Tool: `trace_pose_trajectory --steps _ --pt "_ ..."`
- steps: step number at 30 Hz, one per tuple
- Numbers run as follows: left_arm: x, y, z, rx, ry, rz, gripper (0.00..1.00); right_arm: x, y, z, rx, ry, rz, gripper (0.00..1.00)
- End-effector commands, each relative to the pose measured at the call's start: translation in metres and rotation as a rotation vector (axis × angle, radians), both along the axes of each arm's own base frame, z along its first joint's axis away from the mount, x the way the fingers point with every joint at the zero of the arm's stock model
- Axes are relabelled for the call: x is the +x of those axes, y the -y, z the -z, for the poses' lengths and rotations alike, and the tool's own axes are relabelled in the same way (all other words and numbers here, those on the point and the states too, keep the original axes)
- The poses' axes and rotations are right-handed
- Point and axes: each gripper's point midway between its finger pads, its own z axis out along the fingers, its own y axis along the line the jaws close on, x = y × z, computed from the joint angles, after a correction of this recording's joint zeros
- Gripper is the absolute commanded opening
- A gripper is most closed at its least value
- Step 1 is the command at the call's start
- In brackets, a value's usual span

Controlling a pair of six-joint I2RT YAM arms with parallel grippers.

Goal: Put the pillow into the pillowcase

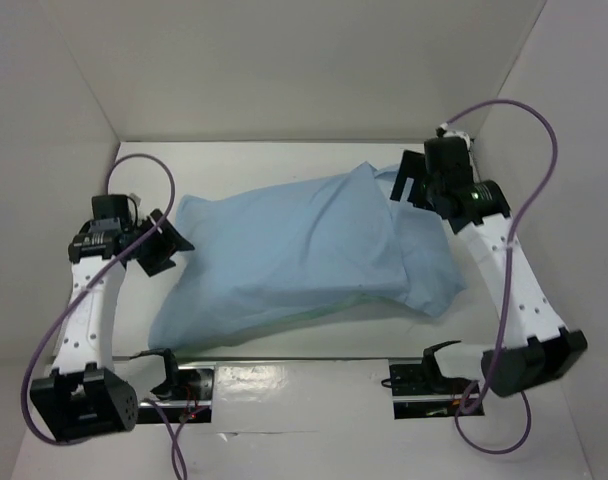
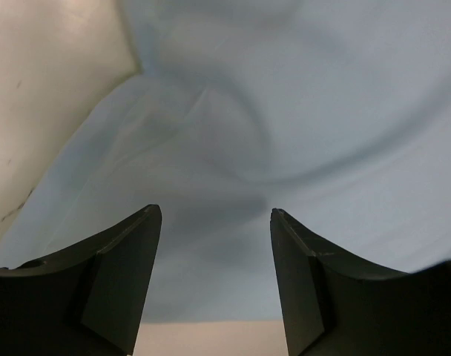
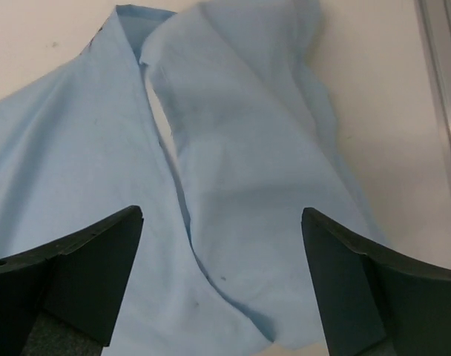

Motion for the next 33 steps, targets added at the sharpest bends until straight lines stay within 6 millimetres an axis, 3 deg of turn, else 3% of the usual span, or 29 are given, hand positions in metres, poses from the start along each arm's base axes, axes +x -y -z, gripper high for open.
trace_pose_trajectory --steps 1,3,4,6,7,8,11,12,13,15,16,17,18,19,20,22,23,24,27,29,31,32,33 --pt "-0.059 -0.010 0.027 0.081 -0.147 -0.097 0.73 -0.050 0.012 0.028 0.071 -0.062 0.088 0.96" --pt "-0.071 0.003 0.044 0.018 -0.162 -0.074 0.74 -0.063 0.003 0.048 0.133 -0.091 0.074 0.97" --pt "-0.070 0.013 0.046 -0.024 -0.146 -0.051 0.76 -0.072 0.000 0.068 0.154 -0.119 0.065 0.98" --pt "-0.070 0.038 0.053 -0.172 -0.120 0.001 0.77 -0.077 -0.020 0.089 0.236 -0.165 -0.005 0.98" --pt "-0.056 0.043 0.049 -0.204 -0.045 0.024 0.77 -0.075 -0.026 0.105 0.257 -0.171 -0.026 0.96" --pt "-0.051 0.050 0.047 -0.239 -0.009 0.054 0.77 -0.075 -0.039 0.109 0.308 -0.177 -0.079 0.94" --pt "-0.026 0.062 0.044 -0.294 0.060 0.124 0.60 -0.053 -0.061 0.119 0.381 -0.126 -0.160 0.77" --pt "-0.021 0.063 0.045 -0.296 0.063 0.136 0.48 -0.045 -0.065 0.121 0.391 -0.107 -0.171 0.70" --pt "-0.007 0.061 0.042 -0.299 0.051 0.135 0.05 -0.037 -0.069 0.121 0.408 -0.096 -0.175 0.42" --pt "0.013 0.058 0.036 -0.275 0.072 0.155 0.00 -0.011 -0.080 0.122 0.420 -0.077 -0.206 0.20" --pt "0.033 0.051 0.018 -0.240 0.115 0.141 0.00 -0.002 -0.082 0.121 0.421 -0.071 -0.207 0.09" --pt "0.045 0.049 0.023 -0.240 0.088 0.143 0.00 0.016 -0.089 0.117 0.433 -0.051 -0.223 0.00" --pt "0.061 0.047 0.016 -0.232 0.126 0.148 0.00 0.024 -0.093 0.114 0.450 -0.042 -0.227 0.00" --pt "0.080 0.044 -0.004 -0.227 0.180 0.147 0.00 0.032 -0.098 0.111 0.473 -0.031 -0.227 0.00" --pt "0.095 0.042 0.001 -0.228 0.174 0.146 0.00 0.047 -0.104 0.106 0.495 -0.004 -0.237 0.00" --pt "0.120 0.039 -0.010 -0.228 0.210 0.143 0.00 0.061 -0.111 0.100 0.532 0.026 -0.233 0.00" --pt "0.140 0.032 -0.030 -0.194 0.263 0.129 0.00 0.065 -0.117 0.098 0.535 0.041 -0.250 0.00" --pt "0.149 0.029 -0.024 -0.190 0.238 0.118 0.00 0.080 -0.111 0.099 0.513 0.064 -0.196 0.00" --pt "0.156 0.023 -0.043 -0.148 0.235 0.120 0.00 0.087 -0.107 0.096 0.466 0.056 -0.163 0.00" --pt "0.152 0.009 -0.042 -0.075 0.209 0.089 0.26 0.086 -0.095 0.096 0.414 0.066 -0.131 0.03" --pt "0.135 -0.002 -0.041 -0.033 0.160 0.051 0.58 0.079 -0.089 0.071 0.403 0.121 -0.126 0.27" --pt "0.125 -0.015 -0.044 0.016 0.160 0.010 0.80 0.074 -0.087 0.063 0.393 0.131 -0.135 0.66" --pt "0.117 -0.027 -0.043 0.039 0.143 -0.033 0.86 0.067 -0.084 0.038 0.391 0.176 -0.151 0.77"
